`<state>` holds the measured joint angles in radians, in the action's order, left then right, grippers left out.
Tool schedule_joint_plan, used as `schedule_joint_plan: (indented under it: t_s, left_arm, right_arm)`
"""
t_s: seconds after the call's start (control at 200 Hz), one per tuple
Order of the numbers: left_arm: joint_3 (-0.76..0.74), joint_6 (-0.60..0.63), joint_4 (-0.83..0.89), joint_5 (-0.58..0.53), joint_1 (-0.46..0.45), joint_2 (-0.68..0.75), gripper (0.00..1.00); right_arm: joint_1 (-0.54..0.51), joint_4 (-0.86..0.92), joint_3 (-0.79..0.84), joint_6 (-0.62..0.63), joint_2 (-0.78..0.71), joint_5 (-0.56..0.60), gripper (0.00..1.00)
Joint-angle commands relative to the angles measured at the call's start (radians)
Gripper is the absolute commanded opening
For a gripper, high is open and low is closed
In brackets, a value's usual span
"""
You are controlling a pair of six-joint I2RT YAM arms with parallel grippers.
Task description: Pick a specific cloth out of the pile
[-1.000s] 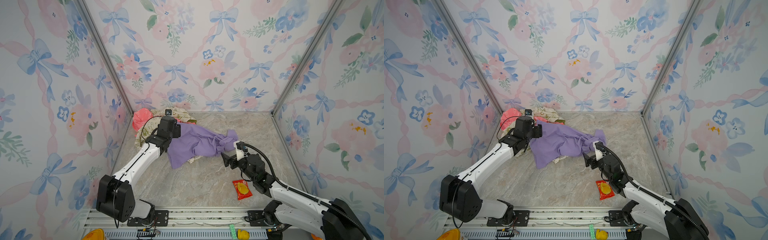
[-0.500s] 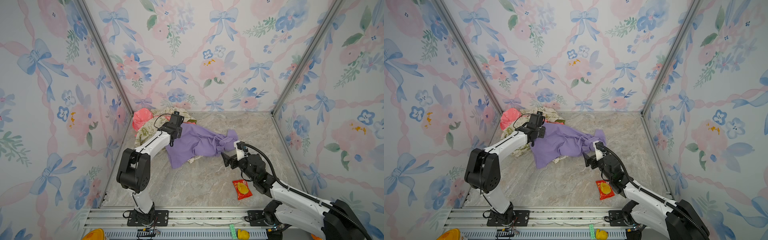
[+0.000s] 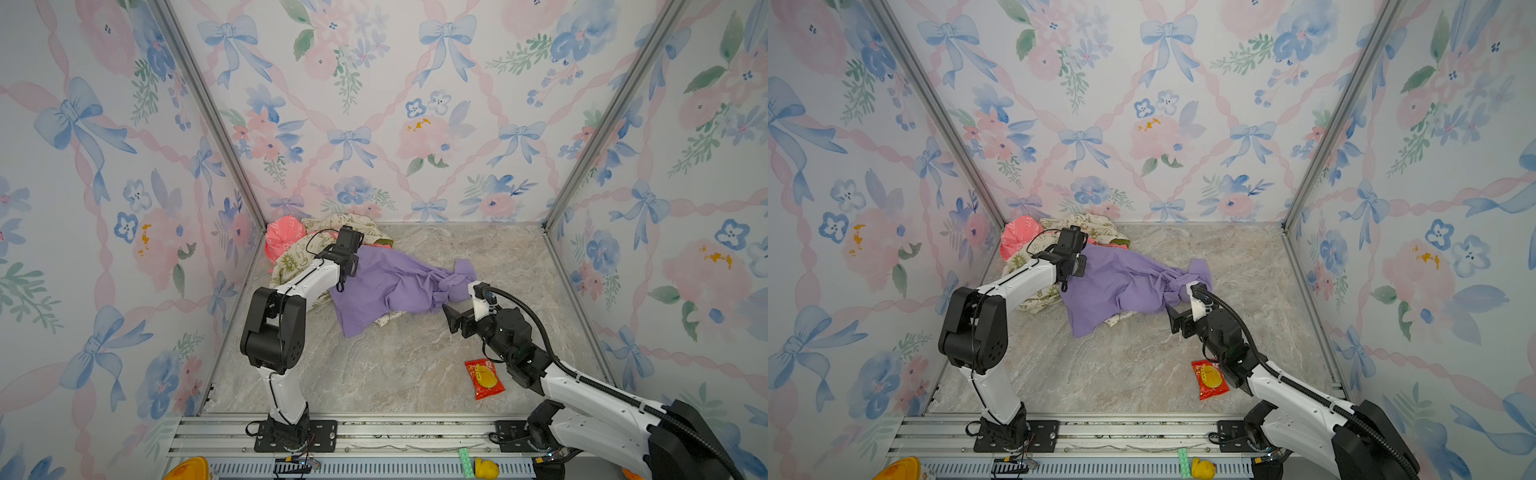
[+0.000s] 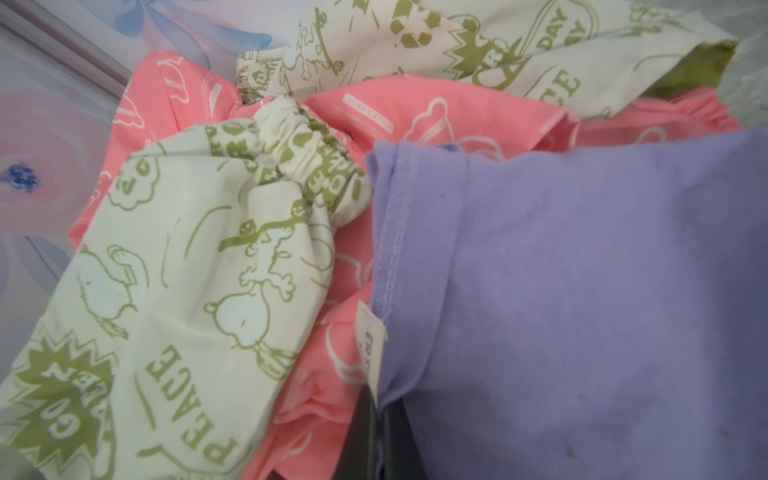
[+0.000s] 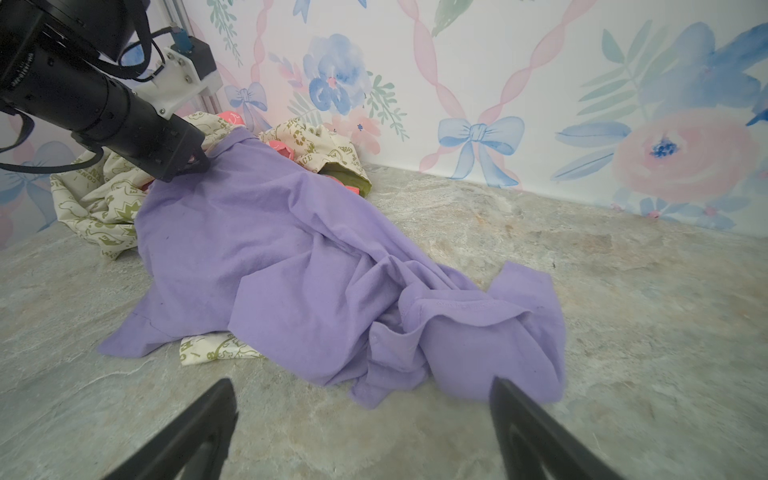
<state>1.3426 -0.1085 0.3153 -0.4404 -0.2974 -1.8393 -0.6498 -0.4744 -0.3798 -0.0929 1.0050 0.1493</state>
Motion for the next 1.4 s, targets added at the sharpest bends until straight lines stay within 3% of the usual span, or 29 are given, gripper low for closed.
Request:
schedule_joint_plan:
  t_s: [0.0,0.415,0.695,1.0,1.2,1.395]
  left_arm:
    - [0.027,-0.028,0.013,0.058,0.007,0.052,0.0]
    - [0.118,-0.11,0.012,0.277,-0.028,0.262,0.0]
    - [0.265,-0.128,0.012,0.322,-0.181,0.271,0.0]
    - [0.425,-0.153,0.012,0.384,-0.379,0.145,0.0]
    - [0.535,-0.172,0.011,0.428,-0.481,0.006,0.0]
    - [0.691,-0.2,0.012,0.483,-0.553,-0.202,0.0]
  right_arm:
    - [-0.007,0.01,-0.031,0.009,-0.013,0.007,0.97]
    - [-0.008,0.008,-0.031,0.006,-0.006,0.008,0.97]
    - [-0.008,0.006,-0.021,0.004,-0.029,0.042,0.97]
    - [0.012,0.037,0.013,-0.038,-0.1,0.26,0.97]
    - [0.076,0.062,0.034,-0.131,-0.133,0.315,0.97]
    - [0.144,0.13,0.058,-0.281,-0.174,0.464,0.97]
